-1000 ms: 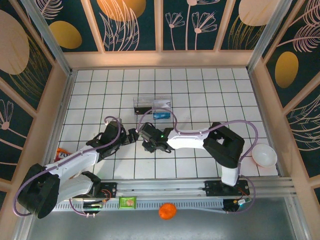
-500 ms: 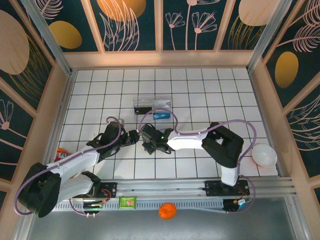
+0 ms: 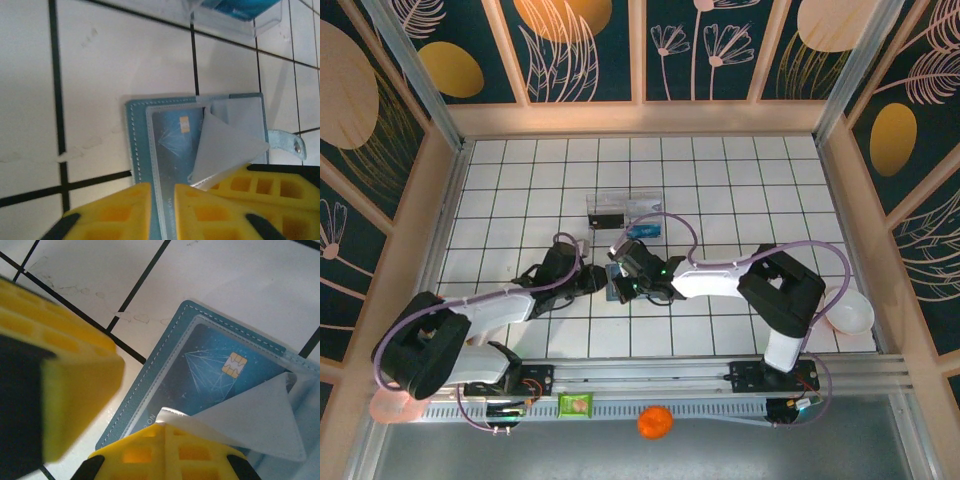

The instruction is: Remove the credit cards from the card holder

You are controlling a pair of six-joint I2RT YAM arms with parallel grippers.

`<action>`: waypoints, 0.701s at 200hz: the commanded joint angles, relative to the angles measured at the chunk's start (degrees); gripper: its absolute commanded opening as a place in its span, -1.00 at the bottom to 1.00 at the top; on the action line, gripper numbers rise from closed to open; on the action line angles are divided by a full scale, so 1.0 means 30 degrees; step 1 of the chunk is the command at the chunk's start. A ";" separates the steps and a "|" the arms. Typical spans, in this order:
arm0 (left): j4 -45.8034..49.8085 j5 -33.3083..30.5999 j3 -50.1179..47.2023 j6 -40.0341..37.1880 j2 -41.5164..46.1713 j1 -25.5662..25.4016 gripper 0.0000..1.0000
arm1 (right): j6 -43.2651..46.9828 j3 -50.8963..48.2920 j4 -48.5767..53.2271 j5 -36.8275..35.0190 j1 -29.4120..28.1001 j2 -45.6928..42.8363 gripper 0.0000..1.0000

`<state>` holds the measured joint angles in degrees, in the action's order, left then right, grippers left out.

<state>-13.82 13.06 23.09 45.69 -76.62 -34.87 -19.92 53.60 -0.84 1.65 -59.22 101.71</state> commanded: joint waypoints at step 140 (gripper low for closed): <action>-0.0109 0.0448 0.0769 0.0209 -0.0756 -0.0891 -0.85 | -0.0931 -0.0248 -0.0642 0.0505 -0.0044 -0.0624 -1.00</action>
<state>-14.00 14.11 24.32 46.17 -80.34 -36.77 -21.61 53.19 -1.65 2.55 -59.22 101.27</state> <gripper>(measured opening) 0.071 0.052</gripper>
